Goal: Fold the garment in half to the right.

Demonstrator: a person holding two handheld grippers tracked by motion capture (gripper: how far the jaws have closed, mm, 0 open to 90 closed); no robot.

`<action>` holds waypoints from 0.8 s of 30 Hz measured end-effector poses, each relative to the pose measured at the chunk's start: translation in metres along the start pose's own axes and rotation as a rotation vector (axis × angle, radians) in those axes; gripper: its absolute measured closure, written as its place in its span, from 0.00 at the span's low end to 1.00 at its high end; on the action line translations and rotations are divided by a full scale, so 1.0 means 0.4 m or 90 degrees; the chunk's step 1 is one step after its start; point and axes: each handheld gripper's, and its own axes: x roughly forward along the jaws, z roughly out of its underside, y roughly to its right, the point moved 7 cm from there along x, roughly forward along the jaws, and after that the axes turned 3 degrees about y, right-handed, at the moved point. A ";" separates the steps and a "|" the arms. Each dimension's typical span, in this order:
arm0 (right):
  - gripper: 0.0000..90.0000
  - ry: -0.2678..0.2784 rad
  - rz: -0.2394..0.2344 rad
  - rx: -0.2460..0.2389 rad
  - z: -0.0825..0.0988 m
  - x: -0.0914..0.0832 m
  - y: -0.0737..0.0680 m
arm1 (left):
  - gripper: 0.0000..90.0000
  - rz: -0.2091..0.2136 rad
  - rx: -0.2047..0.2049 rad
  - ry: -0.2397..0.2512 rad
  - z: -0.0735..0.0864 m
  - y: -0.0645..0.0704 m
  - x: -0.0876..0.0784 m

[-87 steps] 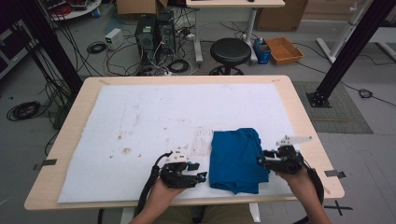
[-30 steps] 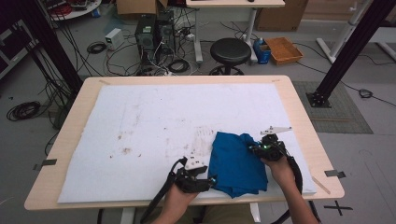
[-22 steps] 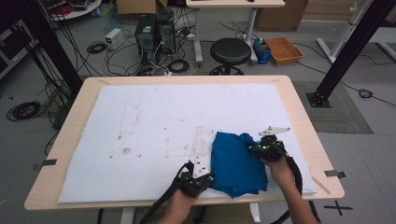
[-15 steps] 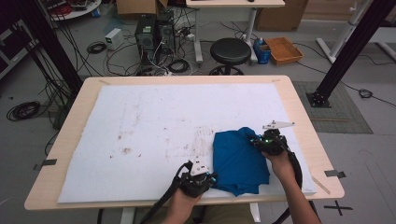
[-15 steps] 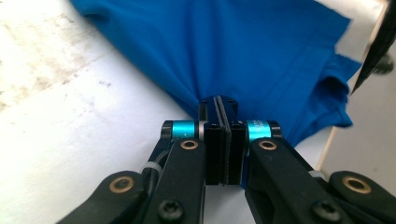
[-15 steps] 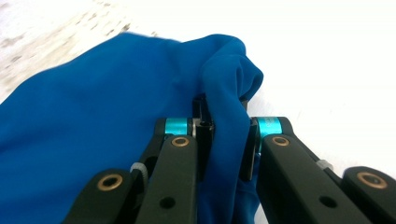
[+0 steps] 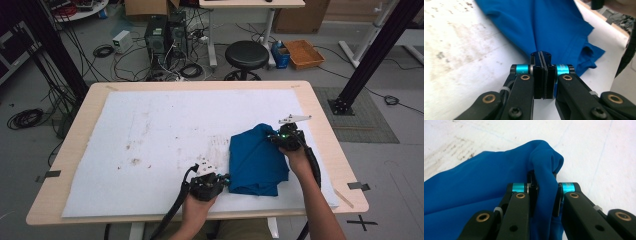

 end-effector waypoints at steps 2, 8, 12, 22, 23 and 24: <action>0.91 -0.024 -0.009 0.001 0.006 0.016 -0.006 | 0.95 -0.001 0.001 -0.015 0.009 0.002 0.007; 0.46 -0.024 0.028 0.044 0.044 -0.036 0.005 | 0.70 0.001 0.028 0.007 -0.002 -0.005 -0.030; 0.44 -0.001 0.040 0.048 0.087 -0.120 0.006 | 0.65 0.045 0.066 0.019 -0.015 0.007 -0.038; 0.41 0.033 0.006 0.085 0.100 -0.148 0.003 | 0.61 0.002 0.229 -0.068 0.015 0.056 0.038; 0.41 0.035 0.013 0.090 0.095 -0.147 0.003 | 0.72 -0.015 0.243 -0.068 0.015 0.054 0.037; 0.41 0.033 0.013 0.087 0.093 -0.147 0.000 | 0.79 -0.031 0.250 -0.073 0.015 0.050 0.037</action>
